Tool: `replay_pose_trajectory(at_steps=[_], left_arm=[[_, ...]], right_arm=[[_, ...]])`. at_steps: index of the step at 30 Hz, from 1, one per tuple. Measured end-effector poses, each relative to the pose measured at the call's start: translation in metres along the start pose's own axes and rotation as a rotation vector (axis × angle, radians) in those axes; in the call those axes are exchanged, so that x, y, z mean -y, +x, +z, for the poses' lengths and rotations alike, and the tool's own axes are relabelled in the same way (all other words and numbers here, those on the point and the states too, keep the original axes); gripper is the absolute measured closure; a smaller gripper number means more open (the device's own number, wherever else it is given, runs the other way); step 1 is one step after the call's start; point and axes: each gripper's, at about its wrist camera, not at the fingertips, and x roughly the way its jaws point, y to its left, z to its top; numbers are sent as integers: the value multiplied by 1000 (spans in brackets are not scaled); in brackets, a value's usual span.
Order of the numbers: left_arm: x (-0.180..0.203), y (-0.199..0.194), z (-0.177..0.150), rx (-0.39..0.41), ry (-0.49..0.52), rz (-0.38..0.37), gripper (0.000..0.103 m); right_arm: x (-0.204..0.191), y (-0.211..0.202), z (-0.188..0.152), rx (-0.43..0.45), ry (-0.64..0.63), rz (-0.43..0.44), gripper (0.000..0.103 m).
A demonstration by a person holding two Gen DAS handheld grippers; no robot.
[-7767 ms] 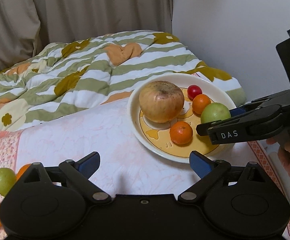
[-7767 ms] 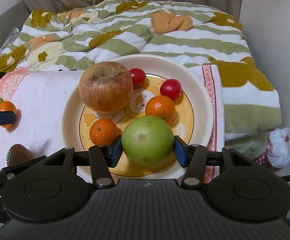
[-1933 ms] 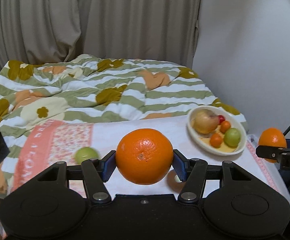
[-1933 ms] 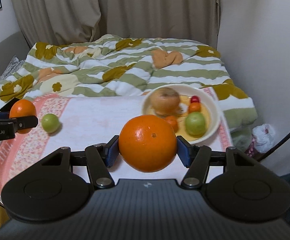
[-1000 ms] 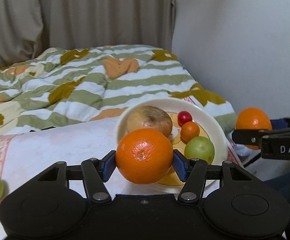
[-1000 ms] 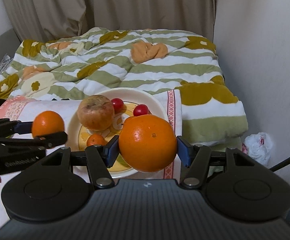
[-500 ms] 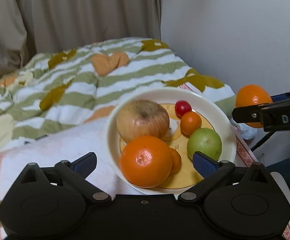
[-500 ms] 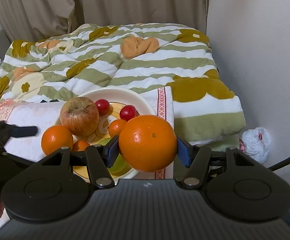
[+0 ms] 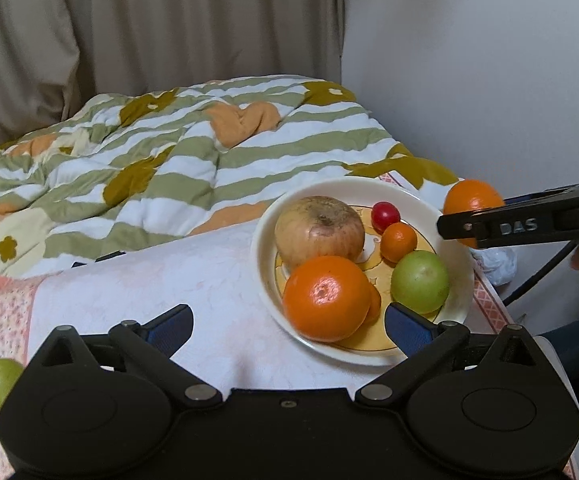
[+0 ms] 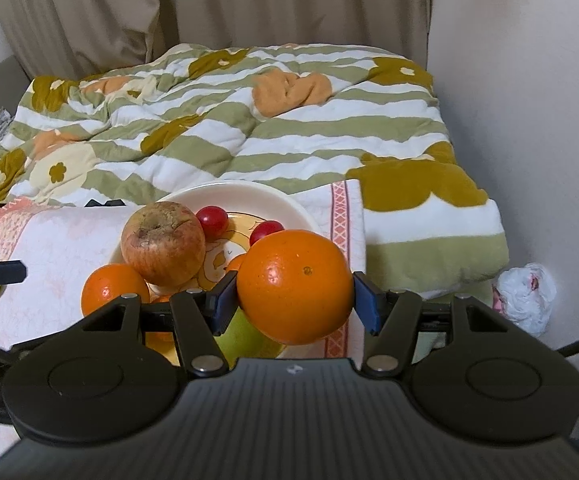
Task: Organize fruits
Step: 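Lower both oranges into the bowl and open both tools, then withdraw both open tools back toward the green apple and kiwi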
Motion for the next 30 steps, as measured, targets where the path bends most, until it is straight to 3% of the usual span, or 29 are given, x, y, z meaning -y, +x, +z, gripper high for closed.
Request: replay_pose_trajectory(at_steps=[10, 12, 14, 30], left_arm=[[-6, -10, -10, 2, -28, 24, 0], [-8, -12, -11, 3, -37, 28, 0], [-9, -14, -14, 3, -46, 33, 0], [-6, -45, -26, 59, -83, 47, 0]], right_arm=[[-3, 28, -2, -15, -9, 35, 27], [-3, 27, -3, 1, -8, 42, 22], [-5, 22, -3, 39, -16, 19, 0], [-16, -16, -9, 91, -73, 3, 0]])
